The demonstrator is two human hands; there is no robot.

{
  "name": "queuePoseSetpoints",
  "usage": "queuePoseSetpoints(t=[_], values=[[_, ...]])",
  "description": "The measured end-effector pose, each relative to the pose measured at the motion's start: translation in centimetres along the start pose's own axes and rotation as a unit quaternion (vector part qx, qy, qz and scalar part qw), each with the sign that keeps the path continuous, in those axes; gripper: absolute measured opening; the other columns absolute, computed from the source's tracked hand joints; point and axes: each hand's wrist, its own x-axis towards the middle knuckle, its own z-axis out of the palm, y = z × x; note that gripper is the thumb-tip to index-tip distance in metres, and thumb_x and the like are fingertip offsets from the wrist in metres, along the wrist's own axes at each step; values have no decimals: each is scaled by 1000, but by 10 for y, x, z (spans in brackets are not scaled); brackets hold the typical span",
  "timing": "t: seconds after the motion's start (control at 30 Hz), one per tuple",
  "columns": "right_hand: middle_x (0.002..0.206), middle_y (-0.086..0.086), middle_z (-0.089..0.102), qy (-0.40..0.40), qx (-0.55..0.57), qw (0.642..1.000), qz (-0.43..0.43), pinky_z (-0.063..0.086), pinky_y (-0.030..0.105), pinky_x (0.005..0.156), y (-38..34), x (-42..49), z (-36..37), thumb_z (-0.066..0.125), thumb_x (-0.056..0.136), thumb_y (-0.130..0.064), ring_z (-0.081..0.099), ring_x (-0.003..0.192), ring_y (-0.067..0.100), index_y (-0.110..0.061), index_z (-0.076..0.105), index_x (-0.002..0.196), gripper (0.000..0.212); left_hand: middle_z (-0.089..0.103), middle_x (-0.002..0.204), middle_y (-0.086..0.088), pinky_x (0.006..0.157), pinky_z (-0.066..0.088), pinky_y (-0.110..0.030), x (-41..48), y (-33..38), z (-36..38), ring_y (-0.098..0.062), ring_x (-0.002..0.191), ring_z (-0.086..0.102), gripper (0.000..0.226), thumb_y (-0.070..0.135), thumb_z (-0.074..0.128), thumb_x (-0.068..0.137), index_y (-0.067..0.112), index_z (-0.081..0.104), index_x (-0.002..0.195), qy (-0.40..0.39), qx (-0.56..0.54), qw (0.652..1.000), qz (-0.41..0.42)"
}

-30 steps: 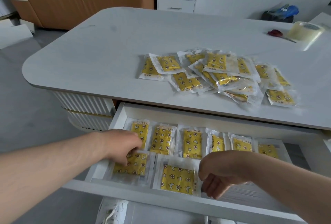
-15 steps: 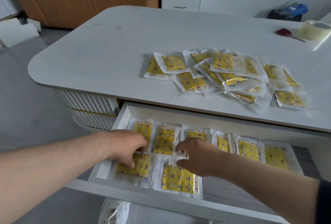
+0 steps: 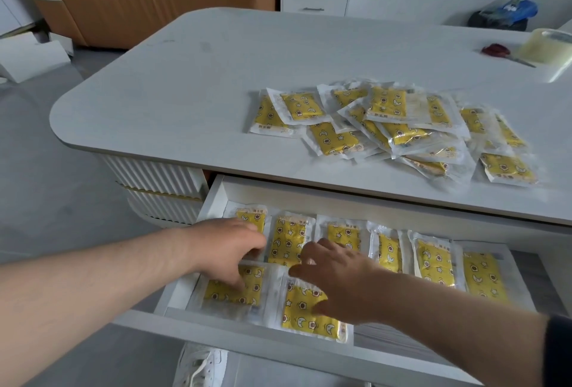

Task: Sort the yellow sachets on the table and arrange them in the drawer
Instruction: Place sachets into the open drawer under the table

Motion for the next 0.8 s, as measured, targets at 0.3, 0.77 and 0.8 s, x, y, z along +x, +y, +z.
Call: queuePoseSetpoints(t=[0.3, 0.77, 0.8], values=[[146, 2, 34, -44, -30, 996, -67, 33, 43, 108, 7, -5, 0, 66, 86, -44, 35, 132, 26, -38, 34, 146, 68, 51, 112, 7, 80, 35, -25, -1, 4, 10, -10, 96, 42, 70, 51, 80, 64, 26, 44, 118, -37, 91, 994, 55], [147, -2, 31, -49, 10, 998, -32, 30, 41, 113, 12, -8, 2, 65, 86, -48, 31, 134, 21, -43, 28, 146, 71, 46, 100, 13, 77, 42, -28, -5, -2, 7, -11, 92, 46, 57, 54, 77, 66, 33, 32, 94, -61, 95, 993, 20], [148, -2, 30, -51, 4, 998, -34, 30, 42, 113, 11, -8, 3, 64, 86, -48, 30, 135, 22, -44, 27, 146, 71, 49, 104, 11, 79, 42, -29, -5, -1, 7, -13, 95, 48, 57, 54, 77, 66, 31, 35, 96, -61, 102, 993, 22]])
